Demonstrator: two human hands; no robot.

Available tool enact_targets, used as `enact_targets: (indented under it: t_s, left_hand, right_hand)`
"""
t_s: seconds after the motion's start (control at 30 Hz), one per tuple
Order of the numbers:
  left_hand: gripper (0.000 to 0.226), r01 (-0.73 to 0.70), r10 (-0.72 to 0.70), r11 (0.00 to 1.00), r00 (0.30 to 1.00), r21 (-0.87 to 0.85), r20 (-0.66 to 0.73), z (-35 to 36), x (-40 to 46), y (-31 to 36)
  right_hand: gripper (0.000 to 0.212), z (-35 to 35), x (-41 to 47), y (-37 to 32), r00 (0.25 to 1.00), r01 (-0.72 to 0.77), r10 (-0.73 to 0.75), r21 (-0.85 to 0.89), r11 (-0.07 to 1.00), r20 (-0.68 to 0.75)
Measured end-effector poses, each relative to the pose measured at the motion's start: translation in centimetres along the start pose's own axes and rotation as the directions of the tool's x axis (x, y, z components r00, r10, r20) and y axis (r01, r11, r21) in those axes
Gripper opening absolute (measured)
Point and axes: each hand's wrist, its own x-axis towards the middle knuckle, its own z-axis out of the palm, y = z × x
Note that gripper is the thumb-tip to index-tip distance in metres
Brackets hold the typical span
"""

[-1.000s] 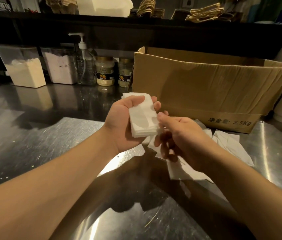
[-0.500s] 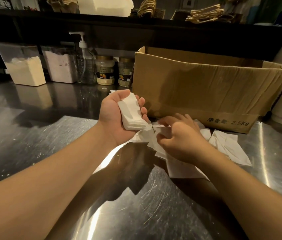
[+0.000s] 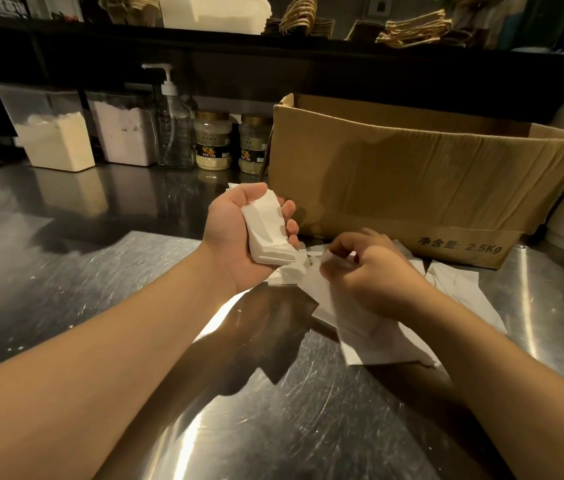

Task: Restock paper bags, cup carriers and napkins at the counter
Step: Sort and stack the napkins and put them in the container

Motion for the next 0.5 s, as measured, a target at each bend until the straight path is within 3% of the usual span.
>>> enact_targets:
  t_s: [0.13,0.3,0.37,0.43,0.5]
  left_hand:
    - [0.034,-0.005,0.005,1.0,1.0,-0.006,-0.006,0.0,0.0,0.0]
    - [0.035,-0.007,0.007,1.0,1.0,-0.009,-0.014,0.0,0.0,0.0]
    - [0.035,-0.008,0.008,1.0,1.0,-0.005,-0.021,0.0,0.1,-0.1]
    - [0.036,-0.008,0.008,1.0,1.0,0.001,-0.029,-0.1,0.1,-0.1]
    - [0.036,-0.009,0.009,1.0,0.999,0.002,-0.032,-0.1,0.2,-0.1]
  right_hand:
    - [0.007,-0.7,-0.6,-0.1,0.992,0.058,-0.027,0.246,0.968,-0.125]
    - [0.009,-2.1,-0.8,-0.2,0.996,-0.034,0.065,0.397,0.917,-0.063]
    - [0.012,-3.4,-1.1,-0.3,0.99,-0.126,0.136,0.565,0.815,0.024]
    - [0.014,-4.5,-1.4,-0.5,0.979,-0.203,0.161,0.734,0.648,0.129]
    - [0.011,-4.9,-1.5,-0.4,0.967,-0.249,0.192,0.792,0.557,0.169]
